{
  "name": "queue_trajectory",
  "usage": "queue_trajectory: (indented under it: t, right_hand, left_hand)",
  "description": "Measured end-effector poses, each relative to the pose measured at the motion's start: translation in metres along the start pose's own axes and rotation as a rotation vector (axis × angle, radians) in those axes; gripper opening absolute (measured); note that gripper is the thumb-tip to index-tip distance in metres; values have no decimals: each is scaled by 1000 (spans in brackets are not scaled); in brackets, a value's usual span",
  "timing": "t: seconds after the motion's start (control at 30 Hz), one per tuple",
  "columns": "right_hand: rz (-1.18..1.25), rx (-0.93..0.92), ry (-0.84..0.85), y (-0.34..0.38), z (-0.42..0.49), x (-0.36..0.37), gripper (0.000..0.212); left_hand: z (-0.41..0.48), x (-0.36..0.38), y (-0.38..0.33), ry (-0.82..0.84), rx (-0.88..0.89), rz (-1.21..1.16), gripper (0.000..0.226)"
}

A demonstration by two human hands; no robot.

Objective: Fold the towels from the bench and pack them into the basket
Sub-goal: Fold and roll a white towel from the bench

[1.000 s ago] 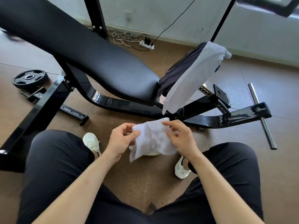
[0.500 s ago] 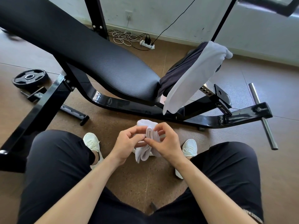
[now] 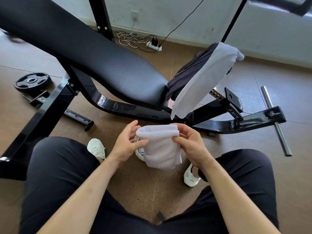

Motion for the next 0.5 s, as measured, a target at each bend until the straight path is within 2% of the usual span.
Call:
queue_trajectory:
  t: [0.03, 0.1, 0.2, 0.33, 0.5]
  right_hand:
    - [75, 26, 32, 2, -2, -1, 38]
    - [112, 65, 58, 4, -5, -4, 33]
    - [-10, 75, 11, 4, -6, -9, 29]
    - [-276, -17, -41, 7, -10, -5, 34]
    - [-591, -148, -1, 10, -21, 14, 63]
  left_hand:
    - [-1, 4, -1, 67, -10, -41, 90]
    - [-4, 11, -7, 118, -2, -61, 64]
    - [-6, 14, -13, 69, 41, -90, 36]
    - [-6, 13, -13, 8, 51, -158, 31]
    - [-8, 16, -12, 98, 117, -66, 29]
Point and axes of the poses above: each hand's wrist, its own z-axis towards the middle knuckle, its own x-axis out of the palm, y = z × x, the point moved 3 cm from there along z, towards the middle knuckle, and after that the axes turned 11 degrees about x, right-handed, at the moved point
